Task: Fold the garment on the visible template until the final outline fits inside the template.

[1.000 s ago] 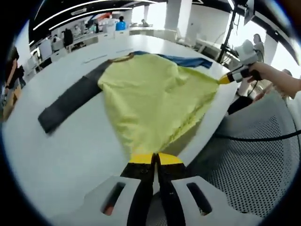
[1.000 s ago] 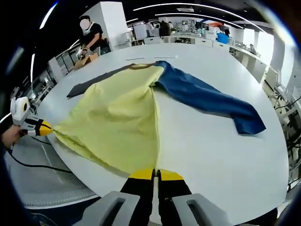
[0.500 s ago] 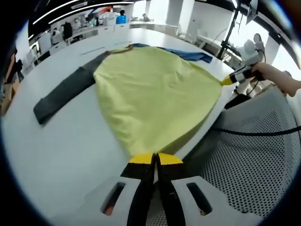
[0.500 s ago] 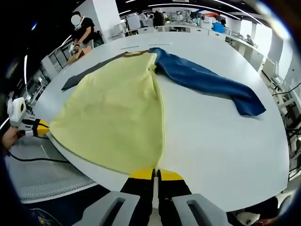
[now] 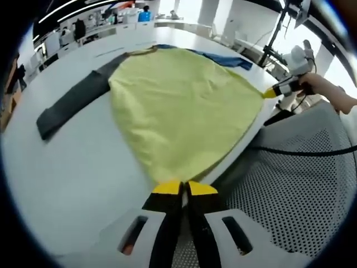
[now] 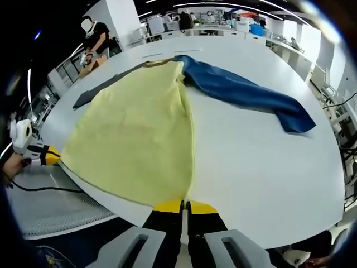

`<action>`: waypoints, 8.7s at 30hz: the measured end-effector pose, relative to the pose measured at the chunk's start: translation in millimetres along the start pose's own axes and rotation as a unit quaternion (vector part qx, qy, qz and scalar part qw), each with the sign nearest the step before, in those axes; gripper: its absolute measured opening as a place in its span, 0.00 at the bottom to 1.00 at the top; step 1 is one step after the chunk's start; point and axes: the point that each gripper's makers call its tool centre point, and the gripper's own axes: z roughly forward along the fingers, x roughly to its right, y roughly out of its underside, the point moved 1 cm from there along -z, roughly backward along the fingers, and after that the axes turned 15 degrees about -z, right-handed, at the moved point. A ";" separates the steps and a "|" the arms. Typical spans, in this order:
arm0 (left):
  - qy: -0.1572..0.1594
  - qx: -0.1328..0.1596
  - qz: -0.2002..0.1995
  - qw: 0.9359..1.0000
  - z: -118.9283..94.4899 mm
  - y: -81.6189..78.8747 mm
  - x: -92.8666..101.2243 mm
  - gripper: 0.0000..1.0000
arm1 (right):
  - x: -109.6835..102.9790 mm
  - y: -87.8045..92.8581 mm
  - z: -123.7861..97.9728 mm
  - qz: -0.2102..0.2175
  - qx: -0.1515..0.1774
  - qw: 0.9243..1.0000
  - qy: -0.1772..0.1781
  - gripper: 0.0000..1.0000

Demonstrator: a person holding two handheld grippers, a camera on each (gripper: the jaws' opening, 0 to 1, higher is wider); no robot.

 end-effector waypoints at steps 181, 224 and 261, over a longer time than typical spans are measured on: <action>0.042 0.199 -0.017 0.979 -29.0 -95.1 -2.1 0.92 | 144.3 -121.2 19.2 -0.029 0.122 0.986 0.110 0.56; 0.038 0.185 -0.020 0.982 -25.5 -87.6 0.4 0.86 | 204.2 -35.7 -9.3 0.154 0.106 0.956 0.225 0.35; 0.021 0.191 0.004 0.981 -28.3 -90.7 -0.1 0.92 | 244.0 -39.0 -21.7 0.141 0.103 0.950 0.260 0.00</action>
